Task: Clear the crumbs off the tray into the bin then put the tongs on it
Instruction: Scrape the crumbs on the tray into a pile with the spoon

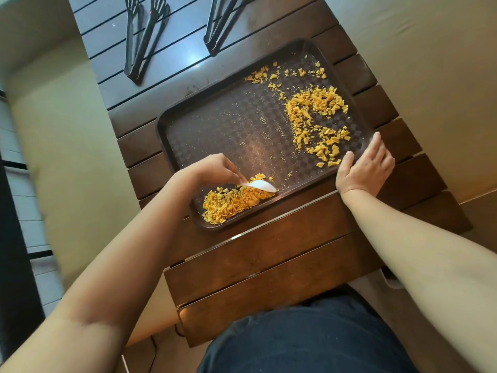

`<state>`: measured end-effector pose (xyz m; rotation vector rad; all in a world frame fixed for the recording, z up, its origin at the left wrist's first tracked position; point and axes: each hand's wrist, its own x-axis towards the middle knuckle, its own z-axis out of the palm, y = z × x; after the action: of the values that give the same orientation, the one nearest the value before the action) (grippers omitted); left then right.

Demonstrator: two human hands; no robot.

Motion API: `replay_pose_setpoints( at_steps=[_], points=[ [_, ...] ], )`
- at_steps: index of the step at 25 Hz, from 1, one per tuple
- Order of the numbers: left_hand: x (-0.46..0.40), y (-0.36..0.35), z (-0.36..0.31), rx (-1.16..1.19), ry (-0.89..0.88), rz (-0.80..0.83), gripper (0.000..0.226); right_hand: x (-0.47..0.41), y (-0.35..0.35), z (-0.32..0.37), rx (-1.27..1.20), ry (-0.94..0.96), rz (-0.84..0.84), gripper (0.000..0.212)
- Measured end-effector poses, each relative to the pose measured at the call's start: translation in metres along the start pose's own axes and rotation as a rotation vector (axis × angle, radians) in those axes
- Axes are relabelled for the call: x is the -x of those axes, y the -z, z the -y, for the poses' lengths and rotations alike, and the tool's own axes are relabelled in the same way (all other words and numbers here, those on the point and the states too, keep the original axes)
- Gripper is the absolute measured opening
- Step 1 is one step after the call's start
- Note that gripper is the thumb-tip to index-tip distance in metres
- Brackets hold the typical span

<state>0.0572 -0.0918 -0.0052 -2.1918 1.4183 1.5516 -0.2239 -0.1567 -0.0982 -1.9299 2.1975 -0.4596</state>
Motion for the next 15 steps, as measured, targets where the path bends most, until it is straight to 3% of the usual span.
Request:
replay_pose_setpoints(
  at_steps=[6,12,15],
  points=[
    [-0.012,-0.004,-0.029,0.049,-0.114,-0.159,0.02,0.0,0.0,0.0,0.001,-0.011,0.008,0.066],
    [-0.006,-0.01,-0.011,-0.024,-0.043,-0.032,0.016,0.0,0.0,0.0,-0.003,-0.018,0.024,0.066],
    [0.001,-0.002,-0.007,0.113,-0.067,-0.054,0.018,0.0,-0.001,-0.001,-0.034,-0.027,0.03,0.063]
  ],
)
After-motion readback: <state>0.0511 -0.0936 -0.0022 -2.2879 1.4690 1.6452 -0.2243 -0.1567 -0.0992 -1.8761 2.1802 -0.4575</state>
